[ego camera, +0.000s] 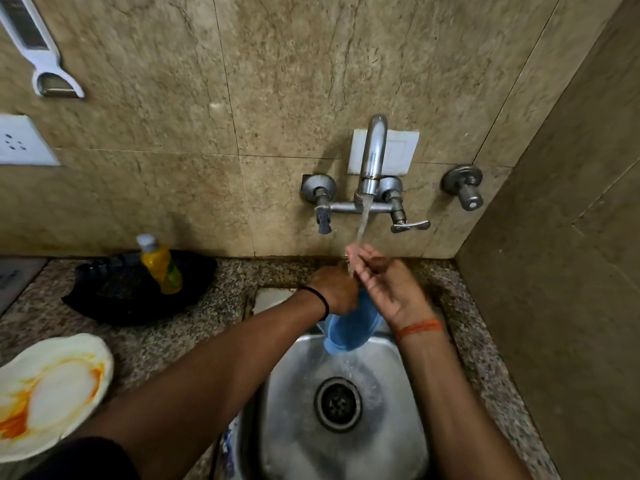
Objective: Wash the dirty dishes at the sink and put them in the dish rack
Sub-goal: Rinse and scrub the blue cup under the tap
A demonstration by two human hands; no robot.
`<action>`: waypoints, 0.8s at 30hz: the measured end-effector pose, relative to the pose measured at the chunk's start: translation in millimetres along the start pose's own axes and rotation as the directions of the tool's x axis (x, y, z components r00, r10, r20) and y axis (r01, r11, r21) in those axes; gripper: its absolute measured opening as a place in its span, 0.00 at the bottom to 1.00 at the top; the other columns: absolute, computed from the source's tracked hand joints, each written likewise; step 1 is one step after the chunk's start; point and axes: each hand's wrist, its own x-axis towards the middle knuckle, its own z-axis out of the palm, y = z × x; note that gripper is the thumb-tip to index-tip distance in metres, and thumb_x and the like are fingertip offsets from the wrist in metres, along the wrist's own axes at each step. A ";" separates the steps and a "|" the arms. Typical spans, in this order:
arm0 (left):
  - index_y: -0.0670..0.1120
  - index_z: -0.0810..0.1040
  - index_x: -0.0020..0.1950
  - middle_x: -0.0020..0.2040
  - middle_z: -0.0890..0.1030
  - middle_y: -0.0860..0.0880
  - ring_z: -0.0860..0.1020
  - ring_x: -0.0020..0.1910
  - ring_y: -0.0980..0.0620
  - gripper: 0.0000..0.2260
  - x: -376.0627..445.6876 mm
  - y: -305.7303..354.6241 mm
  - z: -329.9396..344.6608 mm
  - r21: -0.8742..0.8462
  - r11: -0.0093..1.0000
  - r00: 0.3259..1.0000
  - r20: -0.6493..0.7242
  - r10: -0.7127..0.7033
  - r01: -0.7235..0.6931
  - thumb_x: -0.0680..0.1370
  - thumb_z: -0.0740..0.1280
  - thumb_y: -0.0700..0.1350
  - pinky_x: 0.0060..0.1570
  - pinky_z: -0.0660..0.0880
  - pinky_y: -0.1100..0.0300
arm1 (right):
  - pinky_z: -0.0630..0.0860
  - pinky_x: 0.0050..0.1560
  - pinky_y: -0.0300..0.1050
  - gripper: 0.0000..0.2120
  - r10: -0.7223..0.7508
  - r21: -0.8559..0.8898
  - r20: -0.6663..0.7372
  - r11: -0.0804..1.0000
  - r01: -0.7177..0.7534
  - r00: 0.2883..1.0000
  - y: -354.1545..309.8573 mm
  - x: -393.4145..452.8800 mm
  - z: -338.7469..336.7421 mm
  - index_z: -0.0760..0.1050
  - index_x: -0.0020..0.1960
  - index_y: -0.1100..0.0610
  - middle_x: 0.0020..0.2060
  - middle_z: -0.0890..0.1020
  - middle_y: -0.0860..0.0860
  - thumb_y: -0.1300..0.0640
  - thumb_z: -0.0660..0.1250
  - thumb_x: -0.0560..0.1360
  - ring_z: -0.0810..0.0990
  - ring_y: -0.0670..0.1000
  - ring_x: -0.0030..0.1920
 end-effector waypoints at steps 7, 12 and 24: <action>0.43 0.76 0.62 0.60 0.79 0.40 0.78 0.55 0.42 0.13 -9.8 -21.2 21.1 -0.368 0.914 0.985 0.085 -0.151 0.172 0.79 0.60 0.44 0.50 0.73 0.56 | 0.76 0.25 0.31 0.09 0.144 -0.124 0.082 0.983 -0.134 0.986 20.9 2.3 9.3 0.76 0.53 0.66 0.45 0.84 0.60 0.65 0.58 0.80 0.82 0.44 0.28; 0.44 0.76 0.60 0.58 0.79 0.42 0.78 0.56 0.42 0.13 -8.3 -26.4 13.9 -0.334 0.916 0.974 0.058 -0.218 0.225 0.77 0.61 0.44 0.47 0.71 0.58 | 0.57 0.16 0.32 0.22 -0.142 -0.536 -0.185 0.844 0.021 0.972 13.2 13.4 9.4 0.71 0.31 0.53 0.19 0.69 0.46 0.39 0.63 0.76 0.62 0.43 0.15; 0.46 0.76 0.58 0.56 0.80 0.44 0.79 0.54 0.44 0.12 -1.6 -0.3 -17.5 -0.172 0.982 0.992 -0.081 -0.098 0.083 0.76 0.63 0.46 0.47 0.76 0.54 | 0.81 0.41 0.47 0.10 -0.472 -0.632 -0.280 0.746 0.209 0.836 -43.5 42.0 7.1 0.79 0.51 0.67 0.45 0.83 0.57 0.60 0.67 0.76 0.83 0.54 0.44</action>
